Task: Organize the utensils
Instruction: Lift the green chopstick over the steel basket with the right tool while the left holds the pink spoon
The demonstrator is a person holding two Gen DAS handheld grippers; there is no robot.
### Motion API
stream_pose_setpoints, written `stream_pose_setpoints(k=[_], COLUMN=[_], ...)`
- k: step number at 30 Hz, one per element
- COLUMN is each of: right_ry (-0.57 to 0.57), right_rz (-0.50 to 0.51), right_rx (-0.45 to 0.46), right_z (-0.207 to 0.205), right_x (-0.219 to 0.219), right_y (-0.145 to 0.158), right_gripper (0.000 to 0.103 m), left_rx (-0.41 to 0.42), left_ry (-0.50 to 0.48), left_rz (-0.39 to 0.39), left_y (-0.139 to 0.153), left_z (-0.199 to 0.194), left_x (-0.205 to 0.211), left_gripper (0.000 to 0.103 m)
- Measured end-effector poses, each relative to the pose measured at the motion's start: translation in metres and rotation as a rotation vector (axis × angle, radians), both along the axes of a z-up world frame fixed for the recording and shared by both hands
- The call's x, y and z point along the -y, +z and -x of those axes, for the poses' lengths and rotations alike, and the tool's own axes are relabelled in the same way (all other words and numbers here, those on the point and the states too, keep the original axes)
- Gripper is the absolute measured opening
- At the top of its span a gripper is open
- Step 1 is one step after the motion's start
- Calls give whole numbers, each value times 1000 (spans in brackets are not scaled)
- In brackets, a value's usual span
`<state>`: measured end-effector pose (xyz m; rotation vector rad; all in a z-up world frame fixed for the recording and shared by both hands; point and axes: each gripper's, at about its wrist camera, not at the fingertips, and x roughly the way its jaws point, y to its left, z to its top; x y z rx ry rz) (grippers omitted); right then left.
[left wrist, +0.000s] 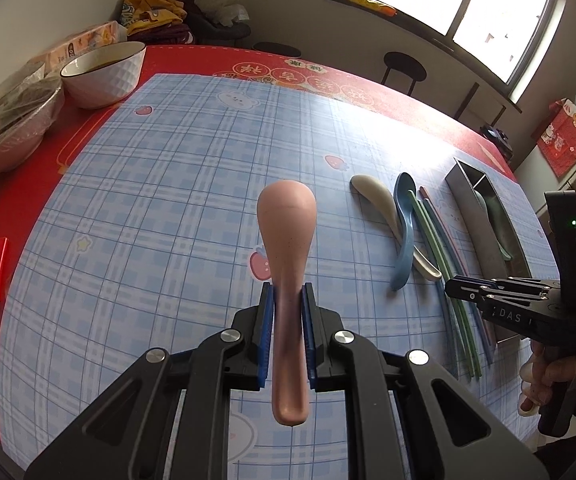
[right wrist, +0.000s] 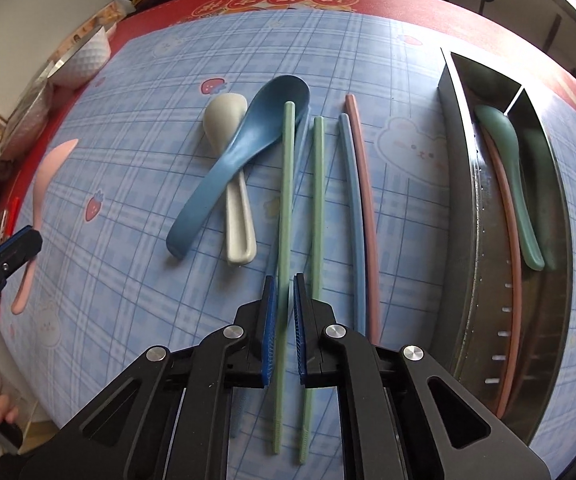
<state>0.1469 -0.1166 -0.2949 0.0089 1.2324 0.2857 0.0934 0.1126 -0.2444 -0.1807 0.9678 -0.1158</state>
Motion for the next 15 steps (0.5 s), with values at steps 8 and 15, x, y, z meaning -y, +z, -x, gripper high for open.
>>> stream_pose_setpoints(k=[8,15], right_ry=[-23,19], right_rz=[21,52], right_rx=[34,46], right_z=[-11,-21], right_x=[-1,-14], right_y=[0,-5], right_gripper=[8,6], left_rx=[-2,-9], left_ry=[-16,-10], left_rz=[2,5], left_y=[0,-2], left_z=[-3,-3], left_x=[-1,-4], left_gripper=[13,13])
